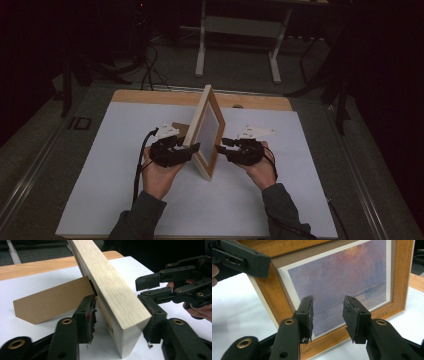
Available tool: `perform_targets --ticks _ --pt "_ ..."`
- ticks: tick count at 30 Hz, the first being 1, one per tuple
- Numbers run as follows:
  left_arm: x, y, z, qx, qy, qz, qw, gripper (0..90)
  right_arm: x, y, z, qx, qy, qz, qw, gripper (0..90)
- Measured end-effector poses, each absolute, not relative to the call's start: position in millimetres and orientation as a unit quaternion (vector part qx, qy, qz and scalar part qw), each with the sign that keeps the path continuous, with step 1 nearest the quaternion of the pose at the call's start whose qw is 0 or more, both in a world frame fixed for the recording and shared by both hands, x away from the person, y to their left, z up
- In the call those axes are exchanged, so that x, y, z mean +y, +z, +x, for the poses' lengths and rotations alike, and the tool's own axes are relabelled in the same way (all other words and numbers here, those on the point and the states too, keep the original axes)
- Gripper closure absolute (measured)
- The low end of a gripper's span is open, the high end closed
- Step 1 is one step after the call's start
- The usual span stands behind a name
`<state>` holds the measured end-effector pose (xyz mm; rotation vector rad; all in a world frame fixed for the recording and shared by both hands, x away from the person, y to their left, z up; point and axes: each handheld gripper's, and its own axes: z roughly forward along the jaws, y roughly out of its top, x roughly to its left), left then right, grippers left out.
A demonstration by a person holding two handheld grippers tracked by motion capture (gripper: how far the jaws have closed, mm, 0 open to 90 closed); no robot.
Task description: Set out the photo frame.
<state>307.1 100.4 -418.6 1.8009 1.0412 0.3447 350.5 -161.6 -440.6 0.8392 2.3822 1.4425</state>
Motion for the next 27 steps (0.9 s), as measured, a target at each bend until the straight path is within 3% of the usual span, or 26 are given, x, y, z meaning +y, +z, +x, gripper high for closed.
perform_targets --ticks 13,27 --pt "108 -415 307 0.431 0.164 0.752 0.472 60.2 -163 -441 351 0.813 0.49 0.29 0.119 59.3" --pt "139 -413 323 0.407 0.109 0.764 0.489 70.0 -168 -440 353 0.809 0.491 0.296 0.128 58.9"
